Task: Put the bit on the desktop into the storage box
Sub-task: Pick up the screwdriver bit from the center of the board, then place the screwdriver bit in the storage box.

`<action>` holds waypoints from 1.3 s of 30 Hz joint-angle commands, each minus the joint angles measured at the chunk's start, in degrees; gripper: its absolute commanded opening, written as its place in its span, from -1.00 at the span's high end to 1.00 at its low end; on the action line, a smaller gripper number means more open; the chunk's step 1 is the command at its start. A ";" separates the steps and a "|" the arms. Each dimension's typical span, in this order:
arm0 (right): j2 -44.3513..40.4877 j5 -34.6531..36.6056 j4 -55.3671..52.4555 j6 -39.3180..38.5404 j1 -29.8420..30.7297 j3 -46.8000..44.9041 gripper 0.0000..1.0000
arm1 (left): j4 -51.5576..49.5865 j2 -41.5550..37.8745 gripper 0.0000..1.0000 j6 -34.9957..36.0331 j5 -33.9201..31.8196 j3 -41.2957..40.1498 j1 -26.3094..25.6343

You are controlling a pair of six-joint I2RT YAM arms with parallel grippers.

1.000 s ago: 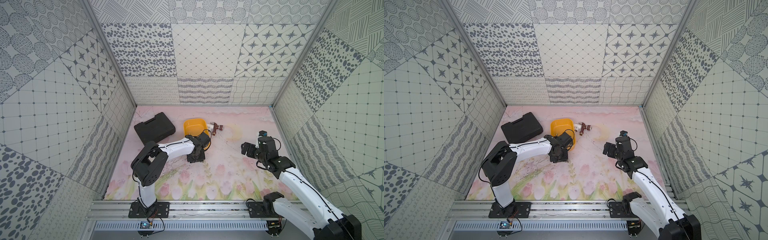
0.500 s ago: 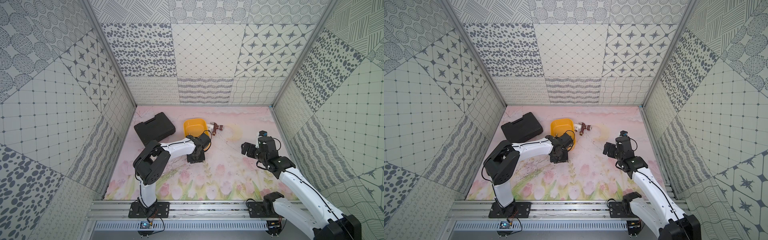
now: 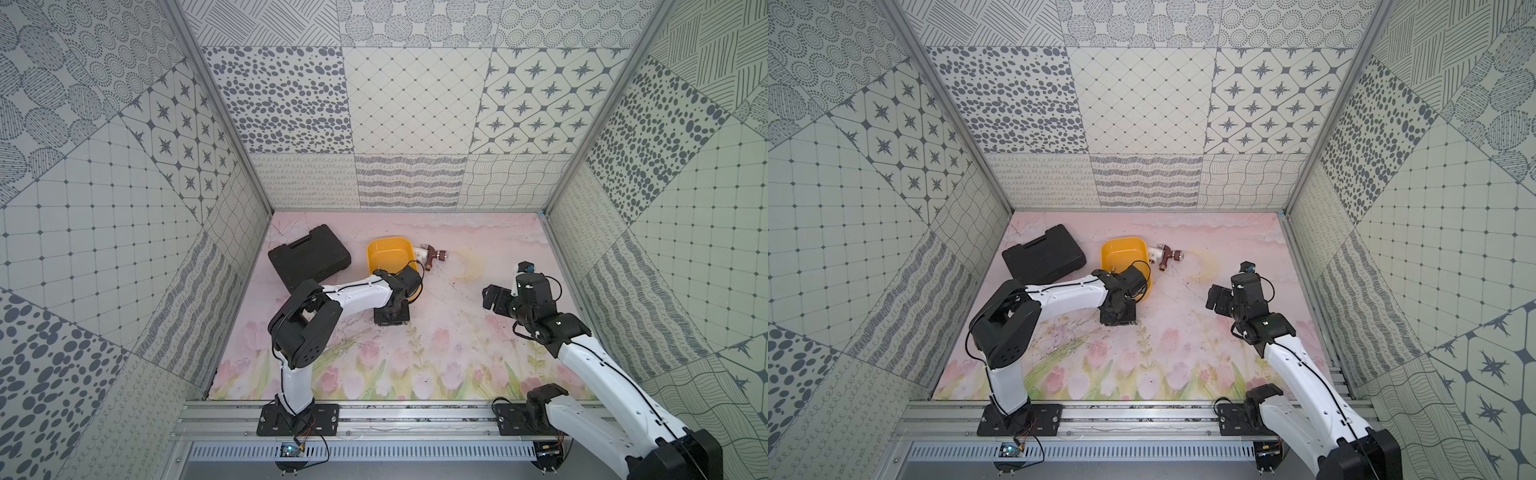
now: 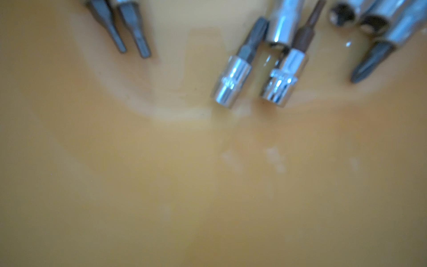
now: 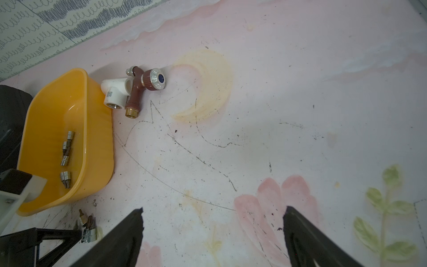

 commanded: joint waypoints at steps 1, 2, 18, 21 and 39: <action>-0.75 0.18 1.93 0.58 -0.46 -0.32 -0.94 | -1.25 -0.67 0.71 2.02 1.04 0.20 -0.27; -0.70 0.11 1.93 0.58 -0.45 -0.32 -0.93 | -1.41 -1.03 0.73 2.15 1.06 0.14 -0.30; -0.56 -0.45 1.87 0.93 -0.45 0.20 -0.93 | -1.51 -13.97 0.85 5.34 -5.41 -3.32 -2.00; -0.61 -0.48 1.93 1.02 -0.45 0.11 -0.94 | -2.17 -15.77 0.85 7.02 -6.84 -1.34 -1.95; -1.40 -0.37 1.82 1.02 -0.54 -0.06 -0.93 | -1.97 -7.47 0.92 19.51 -4.14 17.47 5.80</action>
